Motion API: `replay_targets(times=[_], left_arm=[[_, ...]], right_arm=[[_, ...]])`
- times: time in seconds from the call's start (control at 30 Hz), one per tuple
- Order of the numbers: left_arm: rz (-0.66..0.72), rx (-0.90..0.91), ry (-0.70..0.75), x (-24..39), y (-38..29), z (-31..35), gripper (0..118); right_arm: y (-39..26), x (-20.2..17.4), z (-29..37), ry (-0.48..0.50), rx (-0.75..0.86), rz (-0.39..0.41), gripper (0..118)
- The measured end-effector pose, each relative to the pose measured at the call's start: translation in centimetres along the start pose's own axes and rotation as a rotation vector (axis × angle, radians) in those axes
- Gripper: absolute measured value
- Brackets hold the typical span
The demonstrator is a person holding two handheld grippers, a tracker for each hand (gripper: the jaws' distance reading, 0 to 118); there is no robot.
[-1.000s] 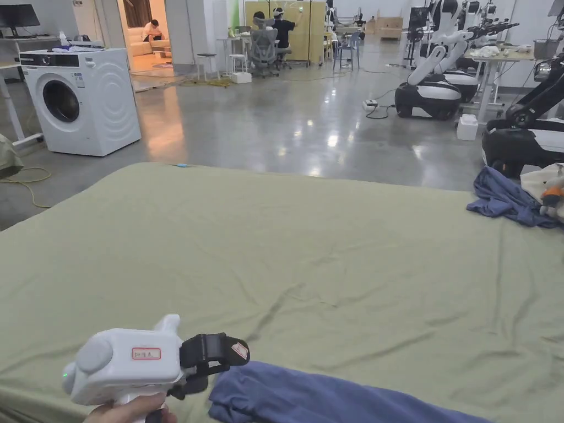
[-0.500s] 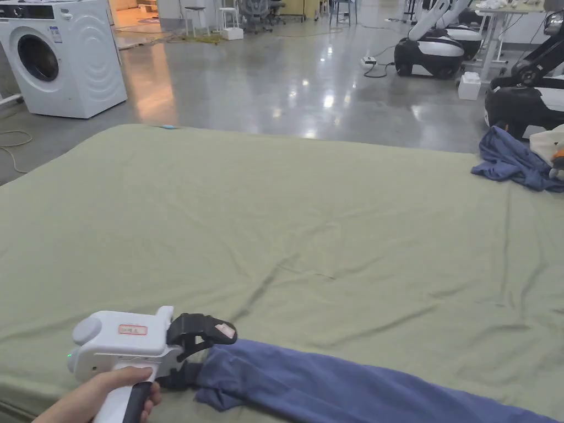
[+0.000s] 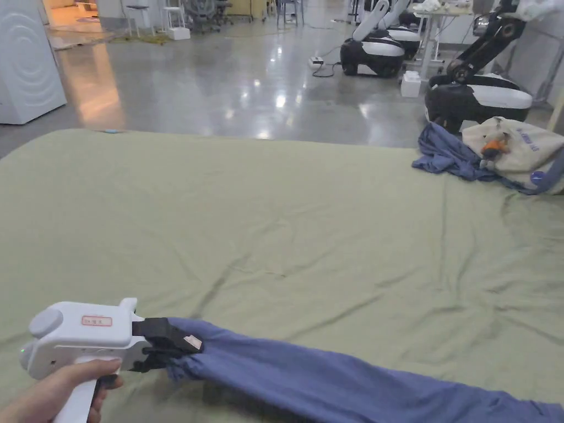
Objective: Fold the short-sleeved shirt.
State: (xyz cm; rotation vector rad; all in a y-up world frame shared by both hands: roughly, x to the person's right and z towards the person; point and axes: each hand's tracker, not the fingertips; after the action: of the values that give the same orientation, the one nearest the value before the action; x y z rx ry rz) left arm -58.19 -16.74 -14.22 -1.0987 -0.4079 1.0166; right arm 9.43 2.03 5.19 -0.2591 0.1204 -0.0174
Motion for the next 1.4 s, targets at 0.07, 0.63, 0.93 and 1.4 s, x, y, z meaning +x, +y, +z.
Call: replay_targets(times=[0.07, 0.63, 0.93, 1.4], left_arm=[[-0.084, 0.013, 0.094, 1.4, 2.0, 2.3, 12], [-0.449, -0.028, 0.531, 18.7, -0.8, 5.2, 12], [-0.479, -0.260, 0.532, 17.3, -3.3, -10.1, 79], [-0.728, 0.595, -0.080, 18.9, -16.7, 5.9, 98]], right_arm=[[0.0, 0.0, -0.1, 0.000, -0.003, 0.009, 1], [-1.1, -0.6, -0.3, 0.050, -0.024, -0.048, 2], [0.2, 0.5, 3.0, 0.029, 0.028, -0.017, 2], [0.4, 0.7, 4.1, -0.135, 0.156, 0.029, 2]])
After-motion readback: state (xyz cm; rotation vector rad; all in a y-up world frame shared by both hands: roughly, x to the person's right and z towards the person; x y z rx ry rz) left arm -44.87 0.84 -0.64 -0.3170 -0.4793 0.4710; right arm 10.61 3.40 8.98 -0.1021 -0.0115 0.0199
